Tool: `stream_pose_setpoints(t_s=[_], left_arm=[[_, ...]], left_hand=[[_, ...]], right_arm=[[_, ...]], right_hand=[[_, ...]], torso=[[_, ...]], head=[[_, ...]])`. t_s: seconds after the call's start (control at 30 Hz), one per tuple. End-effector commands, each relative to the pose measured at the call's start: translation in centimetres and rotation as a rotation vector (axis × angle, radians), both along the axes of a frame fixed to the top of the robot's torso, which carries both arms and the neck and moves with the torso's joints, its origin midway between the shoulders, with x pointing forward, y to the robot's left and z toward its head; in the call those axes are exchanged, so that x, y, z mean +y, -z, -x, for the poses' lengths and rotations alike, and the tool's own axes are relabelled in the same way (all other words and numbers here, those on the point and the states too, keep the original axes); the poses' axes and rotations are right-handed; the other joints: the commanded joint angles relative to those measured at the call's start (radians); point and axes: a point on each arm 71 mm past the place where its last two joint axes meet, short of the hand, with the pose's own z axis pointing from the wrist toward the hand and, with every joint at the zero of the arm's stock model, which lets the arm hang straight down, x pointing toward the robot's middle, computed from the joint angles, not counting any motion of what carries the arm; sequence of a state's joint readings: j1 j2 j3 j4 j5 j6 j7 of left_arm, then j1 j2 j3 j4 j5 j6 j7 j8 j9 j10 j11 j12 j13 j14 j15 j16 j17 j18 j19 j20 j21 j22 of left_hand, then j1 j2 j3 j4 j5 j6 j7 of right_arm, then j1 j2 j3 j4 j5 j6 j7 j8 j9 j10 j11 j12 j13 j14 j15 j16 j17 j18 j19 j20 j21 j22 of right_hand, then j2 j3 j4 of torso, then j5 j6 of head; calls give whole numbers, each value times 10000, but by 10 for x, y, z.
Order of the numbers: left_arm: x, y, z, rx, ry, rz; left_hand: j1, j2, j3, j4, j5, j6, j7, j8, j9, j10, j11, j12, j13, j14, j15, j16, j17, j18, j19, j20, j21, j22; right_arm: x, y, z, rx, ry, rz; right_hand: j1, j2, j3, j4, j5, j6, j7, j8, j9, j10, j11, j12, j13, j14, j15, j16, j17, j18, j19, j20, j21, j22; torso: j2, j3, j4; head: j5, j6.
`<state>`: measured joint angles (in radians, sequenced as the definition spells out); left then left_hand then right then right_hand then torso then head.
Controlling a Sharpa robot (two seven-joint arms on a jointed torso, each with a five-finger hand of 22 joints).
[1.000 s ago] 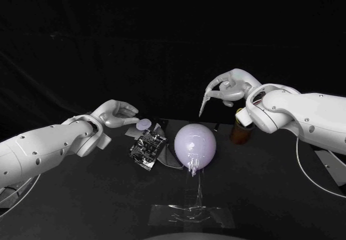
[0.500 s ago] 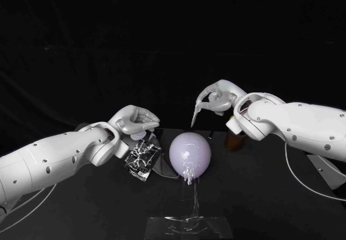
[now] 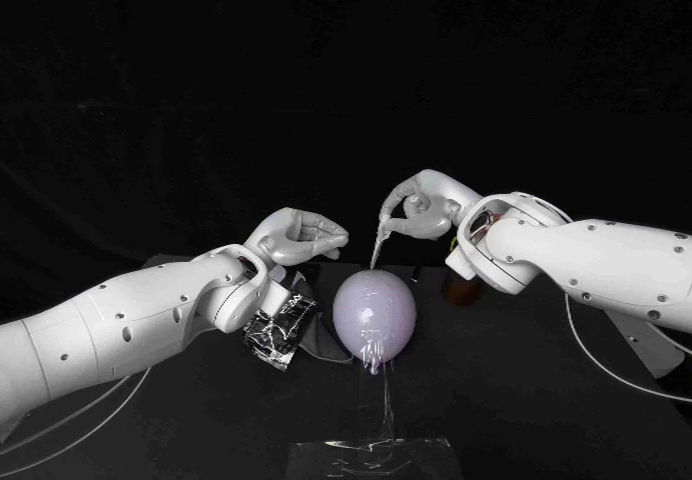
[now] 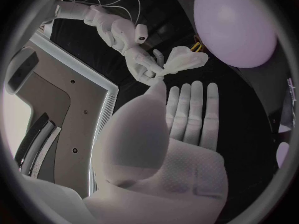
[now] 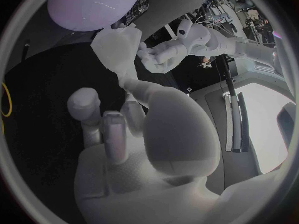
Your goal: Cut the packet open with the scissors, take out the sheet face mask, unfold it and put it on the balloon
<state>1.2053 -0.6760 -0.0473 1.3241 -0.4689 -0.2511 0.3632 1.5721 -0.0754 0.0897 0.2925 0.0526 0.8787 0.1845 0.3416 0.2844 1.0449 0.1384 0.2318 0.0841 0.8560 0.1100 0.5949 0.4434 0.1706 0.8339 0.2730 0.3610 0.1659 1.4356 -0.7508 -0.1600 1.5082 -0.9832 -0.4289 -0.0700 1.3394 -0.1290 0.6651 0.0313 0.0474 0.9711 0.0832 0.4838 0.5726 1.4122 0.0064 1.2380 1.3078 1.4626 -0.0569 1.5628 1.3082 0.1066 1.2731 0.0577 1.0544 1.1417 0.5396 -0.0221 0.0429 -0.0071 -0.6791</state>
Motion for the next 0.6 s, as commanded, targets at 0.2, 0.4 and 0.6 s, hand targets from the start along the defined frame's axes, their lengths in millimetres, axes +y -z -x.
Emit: stream_pose_setpoints(t_s=[0.2,0.4,0.6], left_arm=[[-17,-5,-2,31,-379,567],[-25,-7,0,-168,-197,341],[-33,-9,1,-258,262,-160]], left_hand=[[-322,-154,-221,-2,-46,-32,151,-143,-79,-224,168,-190,-51,-385,125,-223,-87,22,-321,89,-175,-72],[-754,-323,-676,-13,-45,16,218,-157,-94,-410,250,-267,-53,-766,242,-372,-135,-55,-633,147,-339,-160],[-1107,-443,-1152,0,-48,31,268,-146,-87,-546,309,-306,-45,-1018,316,-455,-164,-127,-804,158,-438,-219]], right_arm=[[10,-9,15,-1409,-1013,255],[11,-10,18,-1583,-998,356],[12,-11,17,-1791,-760,451]], right_hand=[[-81,26,-3,-77,20,36,-10,71,3,95,-9,107,444,1082,35,80,2626,82,56,-13,113,83],[-88,25,-9,-86,19,42,-13,74,0,104,-11,114,448,1082,34,80,2626,77,72,-14,137,105],[-93,30,-11,-111,21,56,-21,80,-7,123,-19,133,458,1082,28,80,2626,74,87,-17,156,125]], torso=[[-14,-8,-13],[-7,-6,-12],[9,-4,-7]], head=[[4,19],[-52,9],[-182,70]])
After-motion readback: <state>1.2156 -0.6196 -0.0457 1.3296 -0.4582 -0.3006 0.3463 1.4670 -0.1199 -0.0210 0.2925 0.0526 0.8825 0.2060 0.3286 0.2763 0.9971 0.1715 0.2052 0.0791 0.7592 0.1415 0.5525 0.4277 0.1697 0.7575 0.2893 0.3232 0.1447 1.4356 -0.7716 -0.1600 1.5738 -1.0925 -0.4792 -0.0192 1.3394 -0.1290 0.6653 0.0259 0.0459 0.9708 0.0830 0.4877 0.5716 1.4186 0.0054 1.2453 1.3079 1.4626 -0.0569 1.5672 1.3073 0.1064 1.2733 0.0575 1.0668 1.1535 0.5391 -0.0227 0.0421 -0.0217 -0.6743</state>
